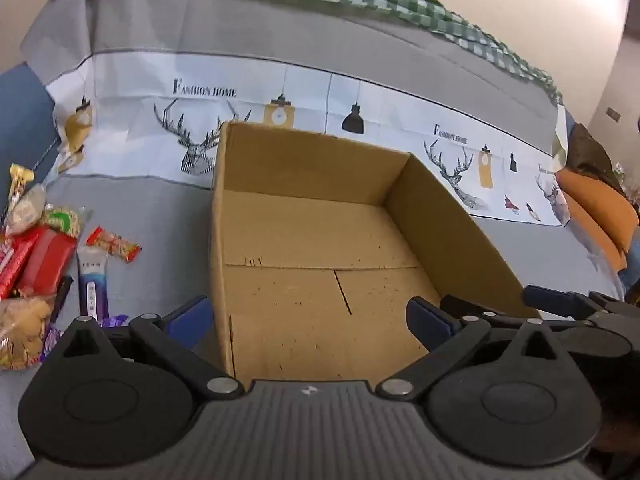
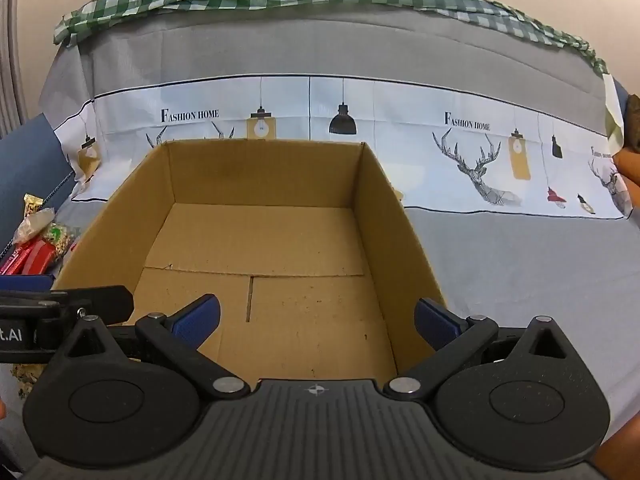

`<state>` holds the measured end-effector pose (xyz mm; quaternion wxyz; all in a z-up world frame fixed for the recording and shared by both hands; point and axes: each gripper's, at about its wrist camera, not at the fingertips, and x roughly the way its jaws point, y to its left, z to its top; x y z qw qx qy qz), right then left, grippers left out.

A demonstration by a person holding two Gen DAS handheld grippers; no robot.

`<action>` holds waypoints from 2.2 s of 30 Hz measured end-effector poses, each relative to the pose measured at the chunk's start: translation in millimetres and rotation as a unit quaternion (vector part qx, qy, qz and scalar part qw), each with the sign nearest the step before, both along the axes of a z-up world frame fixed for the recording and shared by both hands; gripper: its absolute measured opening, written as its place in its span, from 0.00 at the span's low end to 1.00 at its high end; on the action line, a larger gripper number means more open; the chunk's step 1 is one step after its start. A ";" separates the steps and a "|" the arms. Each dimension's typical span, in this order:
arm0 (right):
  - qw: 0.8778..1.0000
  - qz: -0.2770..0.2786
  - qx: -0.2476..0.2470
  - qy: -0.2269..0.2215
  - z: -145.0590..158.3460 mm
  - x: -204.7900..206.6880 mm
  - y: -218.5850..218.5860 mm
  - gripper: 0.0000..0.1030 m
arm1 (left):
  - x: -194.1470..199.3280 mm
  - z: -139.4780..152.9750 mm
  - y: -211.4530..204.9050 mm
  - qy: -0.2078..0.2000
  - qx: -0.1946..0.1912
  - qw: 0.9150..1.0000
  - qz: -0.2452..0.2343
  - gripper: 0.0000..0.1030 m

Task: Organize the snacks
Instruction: 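Move both tools from the box toward the snack pile, then grasp the purple candy bar with the right tool while the left tool grasps the biscuit bag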

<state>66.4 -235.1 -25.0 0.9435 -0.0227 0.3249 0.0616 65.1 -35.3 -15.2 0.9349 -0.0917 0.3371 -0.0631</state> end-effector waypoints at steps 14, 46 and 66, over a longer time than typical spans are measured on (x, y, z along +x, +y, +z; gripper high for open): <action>1.000 0.003 0.019 -0.021 -1.1 -5.6 -6.1 0.74 | -4.2 3.7 -1.1 -0.027 0.013 0.999 -0.028 0.54; 0.999 0.029 0.013 -0.032 -1.5 -6.9 8.7 0.52 | -0.4 19.4 18.3 -0.012 -0.049 0.990 -0.135 0.28; 0.991 0.085 0.084 -0.057 18.5 -14.9 76.9 0.14 | -24.4 15.2 130.1 -0.036 -0.043 0.990 -0.130 0.18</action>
